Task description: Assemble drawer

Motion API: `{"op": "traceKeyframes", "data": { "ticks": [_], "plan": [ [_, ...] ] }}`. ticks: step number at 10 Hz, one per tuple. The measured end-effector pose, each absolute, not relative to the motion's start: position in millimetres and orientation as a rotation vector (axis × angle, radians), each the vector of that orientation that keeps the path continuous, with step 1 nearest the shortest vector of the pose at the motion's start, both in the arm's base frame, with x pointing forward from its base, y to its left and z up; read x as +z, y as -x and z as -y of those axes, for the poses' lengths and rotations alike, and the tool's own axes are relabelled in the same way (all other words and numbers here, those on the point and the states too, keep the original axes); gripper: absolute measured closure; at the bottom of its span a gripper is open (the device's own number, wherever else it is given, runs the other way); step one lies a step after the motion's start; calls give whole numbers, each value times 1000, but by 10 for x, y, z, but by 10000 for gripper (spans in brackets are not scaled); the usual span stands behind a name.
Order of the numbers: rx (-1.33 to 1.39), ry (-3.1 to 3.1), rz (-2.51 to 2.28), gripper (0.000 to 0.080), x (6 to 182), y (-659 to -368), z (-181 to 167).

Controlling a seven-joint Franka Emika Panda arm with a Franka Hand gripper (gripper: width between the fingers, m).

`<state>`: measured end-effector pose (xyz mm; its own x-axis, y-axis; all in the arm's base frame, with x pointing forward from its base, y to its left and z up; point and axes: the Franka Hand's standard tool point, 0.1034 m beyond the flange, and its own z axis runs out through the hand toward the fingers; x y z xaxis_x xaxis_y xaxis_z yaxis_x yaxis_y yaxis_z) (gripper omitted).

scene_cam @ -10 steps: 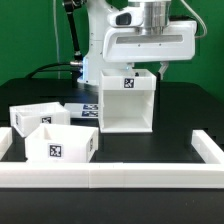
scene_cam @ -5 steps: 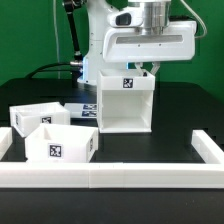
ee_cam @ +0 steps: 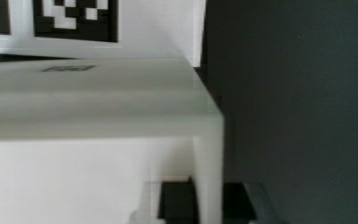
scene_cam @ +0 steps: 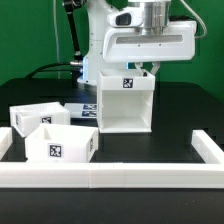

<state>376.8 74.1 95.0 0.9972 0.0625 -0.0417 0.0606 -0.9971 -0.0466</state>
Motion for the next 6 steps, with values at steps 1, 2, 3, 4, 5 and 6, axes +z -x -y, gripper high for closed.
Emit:
{"op": "traceKeyframes", "data": {
  "ticks": [1, 2, 3, 4, 5, 6],
  "plan": [
    [64, 3089, 88, 762, 955, -3890, -757],
    [60, 3084, 81, 762, 953, -4011, -775],
    [46, 3077, 73, 762, 950, -4160, -794],
    [24, 3071, 63, 762, 954, -4343, -809],
    [0, 3064, 49, 762, 953, -4518, -828],
    [-29, 3057, 30, 762, 954, -4706, -860]
  ]
}}
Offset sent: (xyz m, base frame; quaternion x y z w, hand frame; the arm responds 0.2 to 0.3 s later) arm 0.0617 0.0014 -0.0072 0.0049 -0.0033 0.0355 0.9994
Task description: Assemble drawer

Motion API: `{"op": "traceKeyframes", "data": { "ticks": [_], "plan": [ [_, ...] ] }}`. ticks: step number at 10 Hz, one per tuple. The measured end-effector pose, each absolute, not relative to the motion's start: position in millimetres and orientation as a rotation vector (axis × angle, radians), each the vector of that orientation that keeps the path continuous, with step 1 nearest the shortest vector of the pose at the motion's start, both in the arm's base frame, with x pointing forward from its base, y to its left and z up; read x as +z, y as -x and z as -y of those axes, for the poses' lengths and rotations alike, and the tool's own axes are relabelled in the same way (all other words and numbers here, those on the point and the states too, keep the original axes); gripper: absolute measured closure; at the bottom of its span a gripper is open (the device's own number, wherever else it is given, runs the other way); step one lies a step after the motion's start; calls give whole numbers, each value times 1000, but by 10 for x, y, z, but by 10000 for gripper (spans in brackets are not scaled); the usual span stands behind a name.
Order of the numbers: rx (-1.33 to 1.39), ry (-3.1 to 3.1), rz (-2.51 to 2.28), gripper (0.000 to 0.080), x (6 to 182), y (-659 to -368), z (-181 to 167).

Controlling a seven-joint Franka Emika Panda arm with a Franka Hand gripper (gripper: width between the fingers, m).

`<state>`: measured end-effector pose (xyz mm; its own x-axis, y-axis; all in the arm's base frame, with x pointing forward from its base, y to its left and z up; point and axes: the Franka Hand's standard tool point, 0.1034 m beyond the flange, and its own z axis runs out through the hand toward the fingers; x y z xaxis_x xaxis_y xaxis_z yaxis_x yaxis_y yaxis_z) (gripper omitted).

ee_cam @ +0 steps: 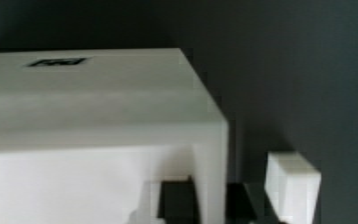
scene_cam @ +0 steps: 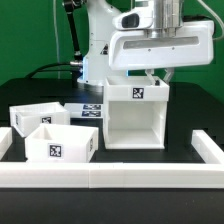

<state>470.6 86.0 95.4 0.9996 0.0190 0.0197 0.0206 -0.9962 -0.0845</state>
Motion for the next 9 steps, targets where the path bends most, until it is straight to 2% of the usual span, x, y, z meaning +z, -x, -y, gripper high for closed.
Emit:
{"op": "traceKeyframes", "data": {
  "ticks": [3, 5, 7, 9],
  "plan": [
    [-93, 3035, -25, 761, 959, -5124, -927],
    [-148, 3024, -44, 758, 966, -5383, -851],
    [-176, 3008, -153, 758, 981, -5530, -907],
    [-180, 3011, -126, 758, 995, -5524, -901]
  ]
}}
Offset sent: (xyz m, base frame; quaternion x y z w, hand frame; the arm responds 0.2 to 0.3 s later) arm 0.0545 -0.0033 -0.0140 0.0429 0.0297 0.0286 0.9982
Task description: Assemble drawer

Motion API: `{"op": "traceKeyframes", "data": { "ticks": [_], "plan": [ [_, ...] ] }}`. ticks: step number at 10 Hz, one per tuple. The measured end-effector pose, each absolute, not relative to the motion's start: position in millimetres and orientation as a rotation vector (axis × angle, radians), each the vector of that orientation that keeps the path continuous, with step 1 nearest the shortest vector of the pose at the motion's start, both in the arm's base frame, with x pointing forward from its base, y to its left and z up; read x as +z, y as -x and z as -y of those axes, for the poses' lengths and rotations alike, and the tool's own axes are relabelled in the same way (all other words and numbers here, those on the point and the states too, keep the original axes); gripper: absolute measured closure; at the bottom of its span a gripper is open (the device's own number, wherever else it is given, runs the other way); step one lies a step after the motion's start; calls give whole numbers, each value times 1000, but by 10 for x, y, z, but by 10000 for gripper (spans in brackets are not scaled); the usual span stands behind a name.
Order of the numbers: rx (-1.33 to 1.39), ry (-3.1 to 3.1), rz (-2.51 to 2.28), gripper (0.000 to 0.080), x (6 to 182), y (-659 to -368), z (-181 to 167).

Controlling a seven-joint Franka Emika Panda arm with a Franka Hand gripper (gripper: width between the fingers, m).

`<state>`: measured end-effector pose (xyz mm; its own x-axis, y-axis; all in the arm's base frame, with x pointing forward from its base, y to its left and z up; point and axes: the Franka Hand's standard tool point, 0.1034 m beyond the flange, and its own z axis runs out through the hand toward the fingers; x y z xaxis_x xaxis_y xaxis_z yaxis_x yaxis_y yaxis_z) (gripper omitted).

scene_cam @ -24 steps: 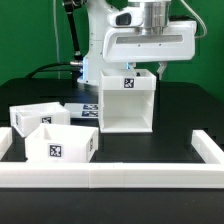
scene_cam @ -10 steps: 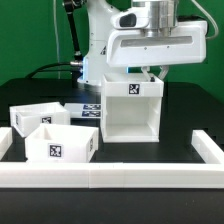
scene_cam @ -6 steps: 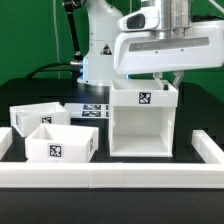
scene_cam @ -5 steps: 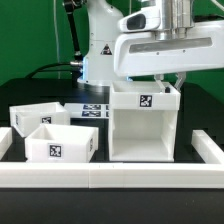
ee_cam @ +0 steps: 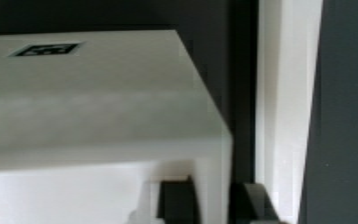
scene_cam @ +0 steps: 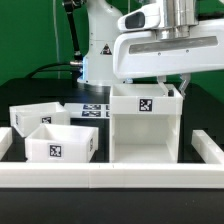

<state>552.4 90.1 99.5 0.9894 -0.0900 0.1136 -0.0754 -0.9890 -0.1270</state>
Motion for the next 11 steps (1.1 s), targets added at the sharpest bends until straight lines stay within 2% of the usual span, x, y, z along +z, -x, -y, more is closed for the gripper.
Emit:
{"op": "traceKeyframes", "data": {
  "ticks": [11],
  "plan": [
    [-129, 2643, -1287, 757, 1049, -5715, -1093]
  ]
}}
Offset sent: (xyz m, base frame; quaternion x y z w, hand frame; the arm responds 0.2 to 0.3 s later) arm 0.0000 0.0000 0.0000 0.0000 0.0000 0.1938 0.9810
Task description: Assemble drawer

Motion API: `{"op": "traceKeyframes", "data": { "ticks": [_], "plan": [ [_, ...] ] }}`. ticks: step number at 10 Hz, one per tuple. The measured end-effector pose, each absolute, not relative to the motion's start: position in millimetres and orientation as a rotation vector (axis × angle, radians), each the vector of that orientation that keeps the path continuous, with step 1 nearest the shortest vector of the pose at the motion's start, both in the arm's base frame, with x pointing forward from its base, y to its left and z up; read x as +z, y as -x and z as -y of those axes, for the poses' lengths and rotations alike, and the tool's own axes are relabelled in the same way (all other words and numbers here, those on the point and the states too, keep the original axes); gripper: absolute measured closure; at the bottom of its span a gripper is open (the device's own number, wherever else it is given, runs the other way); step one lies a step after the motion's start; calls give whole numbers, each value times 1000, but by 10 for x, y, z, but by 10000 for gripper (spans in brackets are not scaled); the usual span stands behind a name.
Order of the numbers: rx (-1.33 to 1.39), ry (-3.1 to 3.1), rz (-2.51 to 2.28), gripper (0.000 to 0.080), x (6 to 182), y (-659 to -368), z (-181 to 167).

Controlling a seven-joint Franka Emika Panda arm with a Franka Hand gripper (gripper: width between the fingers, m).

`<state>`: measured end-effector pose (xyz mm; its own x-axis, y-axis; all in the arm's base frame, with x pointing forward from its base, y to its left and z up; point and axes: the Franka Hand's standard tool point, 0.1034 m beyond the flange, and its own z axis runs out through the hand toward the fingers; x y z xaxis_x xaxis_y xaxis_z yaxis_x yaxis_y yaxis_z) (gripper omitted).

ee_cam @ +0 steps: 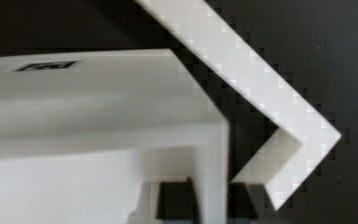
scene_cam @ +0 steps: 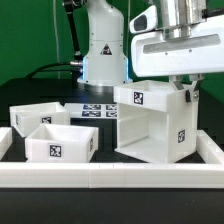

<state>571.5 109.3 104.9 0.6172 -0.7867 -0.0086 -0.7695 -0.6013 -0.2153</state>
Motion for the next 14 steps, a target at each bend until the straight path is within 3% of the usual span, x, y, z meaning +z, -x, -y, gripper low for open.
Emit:
{"op": "traceKeyframes", "data": {
  "ticks": [6, 10, 14],
  "plan": [
    [-82, 2160, -1836, 757, 1095, -5745, -1053],
    [-37, 2020, -1957, 757, 1099, -5745, -1103],
    [-2, 2010, -1947, 757, 1097, -6114, -1113]
  ]
}}
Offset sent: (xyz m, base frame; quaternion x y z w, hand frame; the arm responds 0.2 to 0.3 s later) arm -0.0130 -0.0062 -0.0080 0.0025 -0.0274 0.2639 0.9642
